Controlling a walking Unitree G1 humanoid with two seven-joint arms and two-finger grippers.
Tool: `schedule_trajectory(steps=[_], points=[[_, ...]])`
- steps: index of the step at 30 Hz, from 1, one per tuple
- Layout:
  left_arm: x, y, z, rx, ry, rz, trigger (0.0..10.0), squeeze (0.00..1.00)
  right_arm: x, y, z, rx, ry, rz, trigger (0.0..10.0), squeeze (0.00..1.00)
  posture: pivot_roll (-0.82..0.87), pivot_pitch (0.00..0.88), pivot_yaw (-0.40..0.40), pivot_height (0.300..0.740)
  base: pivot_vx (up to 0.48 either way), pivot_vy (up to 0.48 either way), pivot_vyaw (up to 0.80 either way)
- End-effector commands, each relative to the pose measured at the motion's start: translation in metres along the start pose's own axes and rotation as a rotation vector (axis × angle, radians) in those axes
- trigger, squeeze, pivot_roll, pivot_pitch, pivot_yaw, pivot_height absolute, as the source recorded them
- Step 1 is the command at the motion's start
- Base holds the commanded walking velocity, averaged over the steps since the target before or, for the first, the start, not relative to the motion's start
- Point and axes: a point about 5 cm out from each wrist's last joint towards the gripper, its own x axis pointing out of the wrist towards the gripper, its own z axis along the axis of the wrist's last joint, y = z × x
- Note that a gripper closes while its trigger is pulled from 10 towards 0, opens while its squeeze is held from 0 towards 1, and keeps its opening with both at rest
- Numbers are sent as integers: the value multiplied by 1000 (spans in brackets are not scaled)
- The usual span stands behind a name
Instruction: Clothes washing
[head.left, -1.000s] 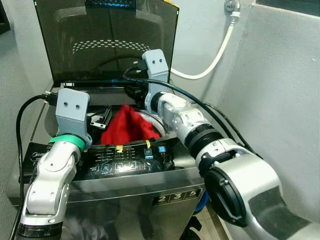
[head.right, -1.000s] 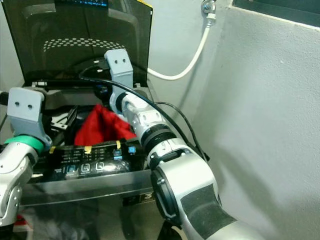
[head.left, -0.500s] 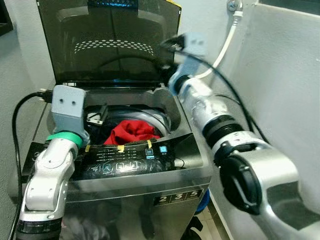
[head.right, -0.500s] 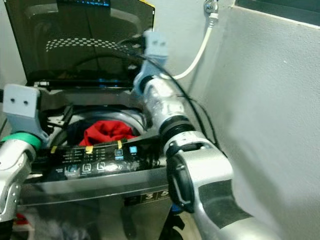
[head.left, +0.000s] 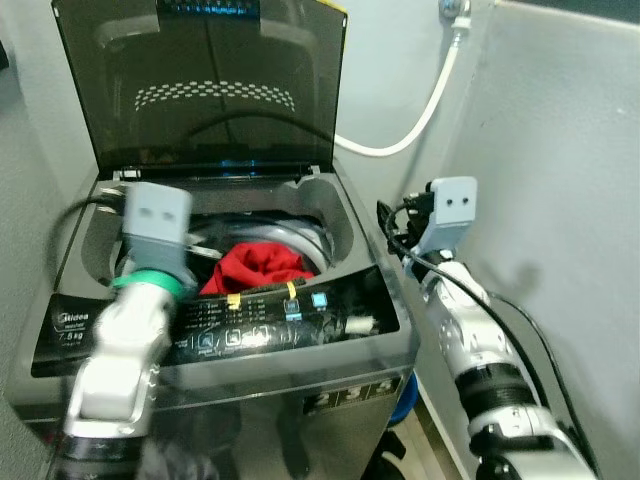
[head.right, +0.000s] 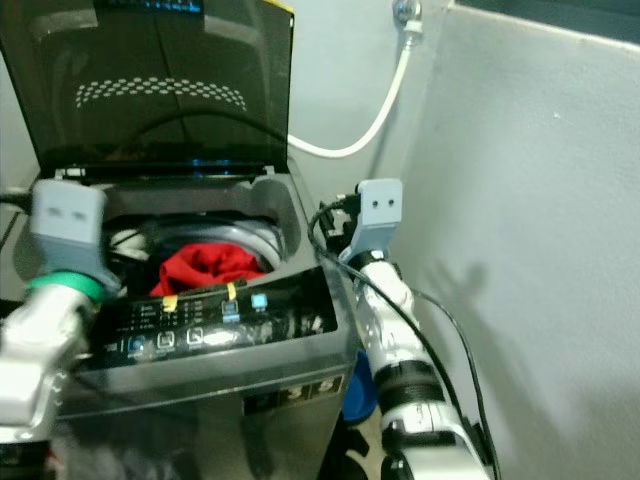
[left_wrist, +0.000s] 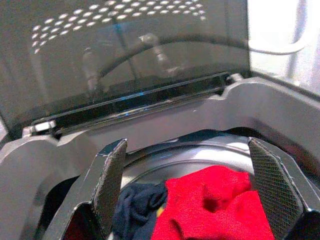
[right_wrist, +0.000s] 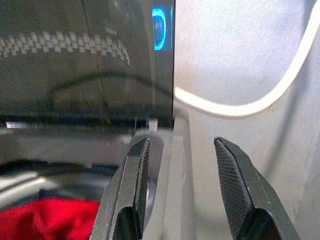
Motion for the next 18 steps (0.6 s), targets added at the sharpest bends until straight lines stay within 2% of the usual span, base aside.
schedule_trajectory(steps=[1,2,3,5,6,7,10,11,14,15,16,18], points=[[0,0,1,5,-9,-2,10000,0,-3,-1,-2,7,-4,-3,10000,0,109,0,25,740,0,0,0],[3,-5,6,-34,-41,-21,10000,0,-7,2,-4,46,-8,-11,10000,0,99,0,34,740,0,0,-800],[3,-5,6,-34,-41,-21,10000,0,-7,2,-4,46,-8,-11,10000,0,99,0,34,740,0,0,-800],[7,-16,18,-130,-113,-117,10000,0,-13,8,0,133,-39,-28,10000,0,95,0,31,740,0,0,-800],[7,-16,18,-130,-113,-117,10000,0,-13,8,0,133,-39,-28,10000,0,95,0,31,740,0,0,-800],[7,-22,21,-136,-135,-162,10000,0,-15,10,4,156,-55,-33,10000,0,97,0,25,740,0,0,-800],[5,-23,18,-119,-126,-170,10000,0,-16,12,9,161,-64,-22,10000,0,90,0,26,740,0,0,-800],[2,-20,11,-122,-89,-138,10000,0,-16,18,11,136,-54,23,10000,0,86,0,27,740,0,0,0],[-1,-12,3,-131,-58,-73,10000,0,-15,26,14,103,-42,84,10000,0,70,0,25,740,0,0,0],[-2,-8,2,-141,-57,-51,10000,0,-15,30,16,29,-38,107,10000,0,67,0,24,740,0,0,0],[-2,-8,2,-141,-57,-51,10000,0,-15,30,16,29,-38,107,10000,0,67,0,24,740,0,0,0],[-3,-6,2,-161,-62,-37,10000,0,-15,31,15,-38,-21,125,10000,0,61,0,15,740,0,0,400]])
